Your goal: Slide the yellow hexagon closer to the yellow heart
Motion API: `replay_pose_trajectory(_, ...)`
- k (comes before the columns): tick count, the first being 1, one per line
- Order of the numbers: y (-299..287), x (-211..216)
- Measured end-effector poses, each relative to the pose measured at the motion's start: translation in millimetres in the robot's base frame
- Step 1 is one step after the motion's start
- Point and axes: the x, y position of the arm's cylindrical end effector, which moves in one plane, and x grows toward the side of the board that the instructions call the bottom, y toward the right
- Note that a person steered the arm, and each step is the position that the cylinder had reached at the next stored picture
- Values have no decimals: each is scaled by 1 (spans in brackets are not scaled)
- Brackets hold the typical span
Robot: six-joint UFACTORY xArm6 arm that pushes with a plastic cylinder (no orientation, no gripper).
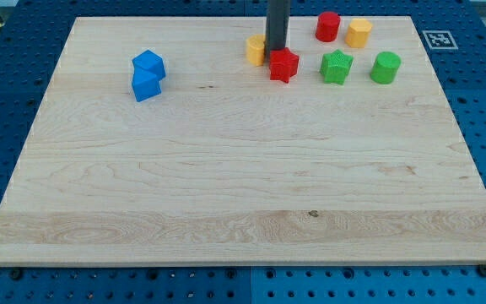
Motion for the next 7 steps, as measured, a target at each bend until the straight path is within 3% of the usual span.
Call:
replay_pose_trajectory(2,-44,-17)
replay_pose_trajectory(4,-35,-21)
replay_pose_trajectory(7,111,-17)
